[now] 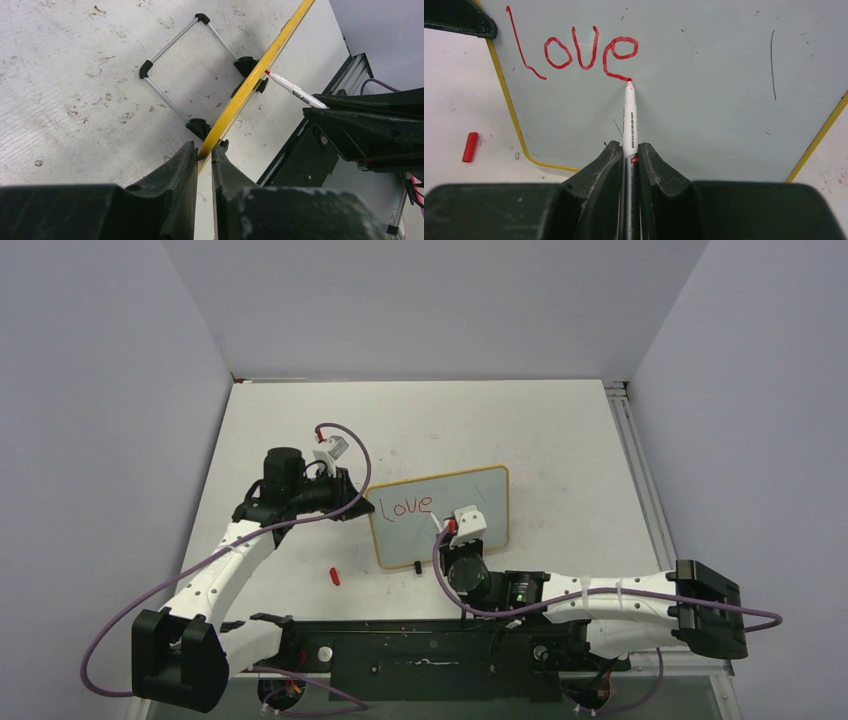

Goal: Write a sentence on the whiteboard

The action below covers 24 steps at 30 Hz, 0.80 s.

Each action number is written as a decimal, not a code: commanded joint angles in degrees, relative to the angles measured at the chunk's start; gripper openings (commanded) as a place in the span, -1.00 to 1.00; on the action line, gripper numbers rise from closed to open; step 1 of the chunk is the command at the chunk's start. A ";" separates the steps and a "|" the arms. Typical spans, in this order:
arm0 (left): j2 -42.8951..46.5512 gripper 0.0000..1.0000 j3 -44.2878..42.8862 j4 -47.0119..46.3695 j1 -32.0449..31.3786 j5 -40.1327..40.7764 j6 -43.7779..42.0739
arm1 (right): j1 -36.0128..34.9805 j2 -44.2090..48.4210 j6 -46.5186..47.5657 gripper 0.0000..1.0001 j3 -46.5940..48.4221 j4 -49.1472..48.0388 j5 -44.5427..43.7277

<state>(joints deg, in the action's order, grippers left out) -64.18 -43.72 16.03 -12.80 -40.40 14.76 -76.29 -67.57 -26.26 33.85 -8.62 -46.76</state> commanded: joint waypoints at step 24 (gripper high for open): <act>1.97 -0.79 -1.18 0.14 -0.18 0.61 -0.17 | -2.40 12.64 5.45 -0.89 2.88 6.78 -4.02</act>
<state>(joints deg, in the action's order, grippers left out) -63.68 -43.72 16.49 -13.04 -40.34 14.74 -78.48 -56.53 -21.67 33.50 -5.28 -47.66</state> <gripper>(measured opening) 0.126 0.151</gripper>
